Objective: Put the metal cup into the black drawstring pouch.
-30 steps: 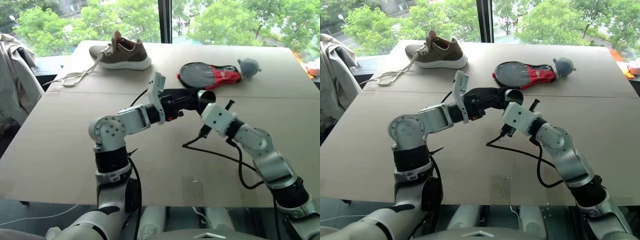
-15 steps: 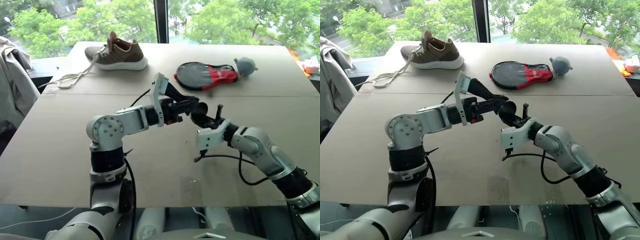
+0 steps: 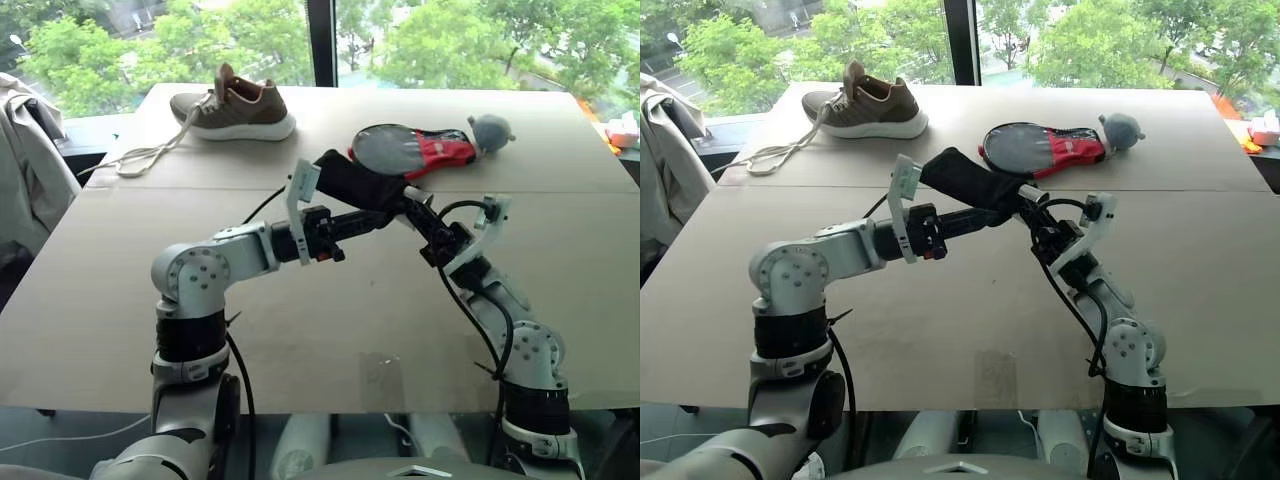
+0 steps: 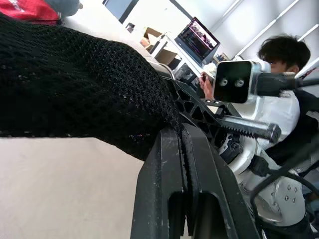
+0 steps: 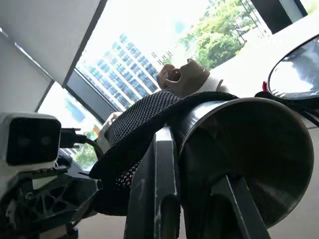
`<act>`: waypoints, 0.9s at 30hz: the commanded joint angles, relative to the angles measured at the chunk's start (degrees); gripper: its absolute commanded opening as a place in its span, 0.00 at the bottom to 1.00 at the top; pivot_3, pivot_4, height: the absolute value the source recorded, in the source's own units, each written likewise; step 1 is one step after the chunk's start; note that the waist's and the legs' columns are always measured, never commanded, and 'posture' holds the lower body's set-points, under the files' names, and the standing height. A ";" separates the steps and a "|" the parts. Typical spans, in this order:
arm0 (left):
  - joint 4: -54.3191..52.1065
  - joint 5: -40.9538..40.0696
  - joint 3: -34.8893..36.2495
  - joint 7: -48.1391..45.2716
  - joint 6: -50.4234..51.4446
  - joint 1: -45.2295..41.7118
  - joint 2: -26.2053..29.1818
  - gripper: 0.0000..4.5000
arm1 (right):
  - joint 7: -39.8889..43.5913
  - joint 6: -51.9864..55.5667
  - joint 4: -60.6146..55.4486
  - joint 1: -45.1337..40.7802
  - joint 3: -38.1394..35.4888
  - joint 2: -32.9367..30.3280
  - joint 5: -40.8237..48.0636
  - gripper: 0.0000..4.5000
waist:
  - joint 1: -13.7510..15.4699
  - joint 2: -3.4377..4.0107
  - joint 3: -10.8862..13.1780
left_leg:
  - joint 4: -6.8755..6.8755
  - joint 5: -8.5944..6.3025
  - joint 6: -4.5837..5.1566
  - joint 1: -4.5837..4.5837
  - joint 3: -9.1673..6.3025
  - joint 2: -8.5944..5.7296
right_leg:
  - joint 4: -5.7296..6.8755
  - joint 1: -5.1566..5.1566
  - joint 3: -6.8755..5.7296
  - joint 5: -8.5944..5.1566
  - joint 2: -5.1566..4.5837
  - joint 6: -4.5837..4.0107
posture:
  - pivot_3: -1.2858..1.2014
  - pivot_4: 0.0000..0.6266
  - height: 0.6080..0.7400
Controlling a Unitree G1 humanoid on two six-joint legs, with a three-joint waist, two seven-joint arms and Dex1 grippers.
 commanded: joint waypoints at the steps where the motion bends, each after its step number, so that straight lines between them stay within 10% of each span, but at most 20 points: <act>1: -1.18 -2.13 -0.30 -2.28 -1.66 0.05 0.62 0.00 | -9.99 3.19 -1.39 -1.76 -2.94 2.67 19.08 0.01 | -0.05 0.01 0.01 | -0.02 0.00 0.00 -0.01 0.02 -0.02 | 0.00 -0.02 0.01 0.05 0.00 0.09 | 0.52 0.24 1.00; 6: -0.47 -1.65 -1.05 -3.77 -2.90 0.57 1.36 0.00 | -20.40 3.77 -1.13 -1.60 -2.20 2.83 39.86 0.01 | -0.13 0.03 0.02 | -0.07 0.00 0.00 -0.05 0.07 0.02 | -0.01 -0.08 0.07 0.05 -0.01 0.10 | 0.52 0.24 1.00; 12: 0.59 -2.75 -1.05 -4.31 -3.43 -0.30 1.22 0.00 | -20.08 5.79 -3.55 0.09 2.15 -2.34 42.29 0.01 | -0.12 0.04 0.02 | -0.06 0.00 0.03 -0.07 0.14 -0.05 | -0.06 -0.07 0.09 0.04 -0.01 0.12 | 0.52 0.24 1.00; 27: 1.78 -17.39 1.71 -4.08 2.67 -3.34 1.34 0.00 | 8.75 -13.15 -4.21 -6.04 19.71 -16.42 -19.34 0.01 | -0.20 0.04 0.03 | -0.03 0.00 0.02 -0.07 0.18 -0.03 | -0.05 -0.10 0.09 0.03 0.08 0.16 | 0.52 0.24 1.00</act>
